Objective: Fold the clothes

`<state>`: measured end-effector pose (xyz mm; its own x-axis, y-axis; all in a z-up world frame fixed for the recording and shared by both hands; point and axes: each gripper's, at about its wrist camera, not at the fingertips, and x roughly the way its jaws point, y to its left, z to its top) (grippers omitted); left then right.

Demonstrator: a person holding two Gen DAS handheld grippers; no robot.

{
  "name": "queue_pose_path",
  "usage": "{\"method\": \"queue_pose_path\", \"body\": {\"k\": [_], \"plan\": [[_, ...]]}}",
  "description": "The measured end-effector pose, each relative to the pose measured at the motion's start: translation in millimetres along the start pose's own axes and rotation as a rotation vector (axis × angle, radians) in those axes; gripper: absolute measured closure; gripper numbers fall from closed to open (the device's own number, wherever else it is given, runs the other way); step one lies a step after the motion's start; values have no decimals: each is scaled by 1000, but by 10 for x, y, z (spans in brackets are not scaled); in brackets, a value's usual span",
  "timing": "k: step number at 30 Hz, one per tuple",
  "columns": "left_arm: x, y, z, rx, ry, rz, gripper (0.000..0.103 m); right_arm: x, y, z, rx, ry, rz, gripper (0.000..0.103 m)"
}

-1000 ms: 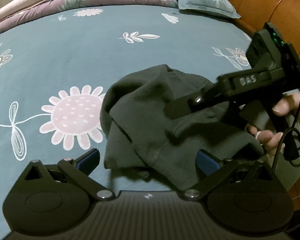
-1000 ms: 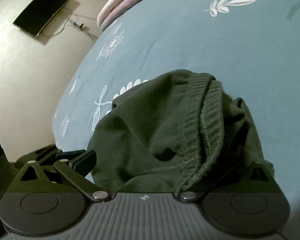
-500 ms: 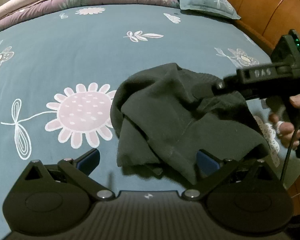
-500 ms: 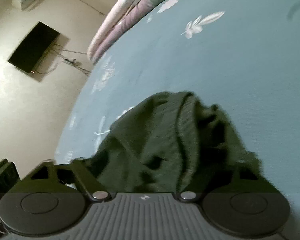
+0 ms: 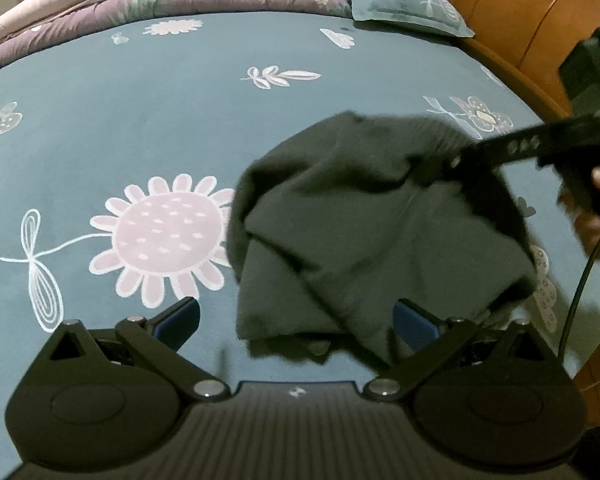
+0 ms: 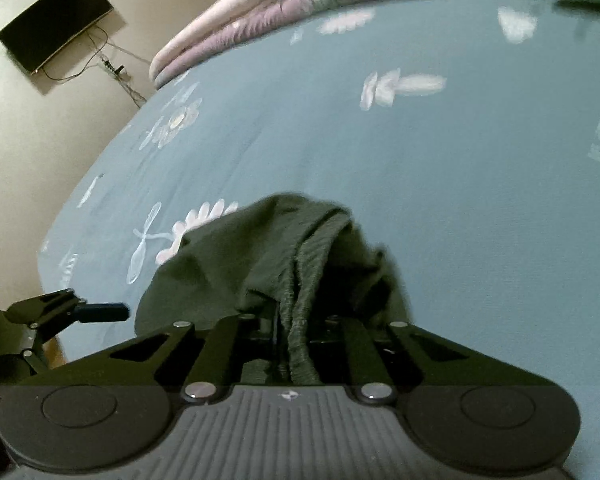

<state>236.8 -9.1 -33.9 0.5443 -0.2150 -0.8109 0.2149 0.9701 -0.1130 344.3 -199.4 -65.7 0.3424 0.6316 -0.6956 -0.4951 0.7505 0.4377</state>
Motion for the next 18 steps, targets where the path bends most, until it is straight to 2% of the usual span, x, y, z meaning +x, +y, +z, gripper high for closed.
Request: {"method": "queue_pose_path", "body": {"k": [7,12,18], "plan": [[4,-131,120,34,-22,-7,1,-419,-233,127,-41,-66,-165,90],[-4,-279,171,67,-31,-20,1,-674,-620,134,23,-83,-279,90],[-10,-363,200,80,-34,-17,1,-803,-1106,94,106,-87,-457,90]]}}
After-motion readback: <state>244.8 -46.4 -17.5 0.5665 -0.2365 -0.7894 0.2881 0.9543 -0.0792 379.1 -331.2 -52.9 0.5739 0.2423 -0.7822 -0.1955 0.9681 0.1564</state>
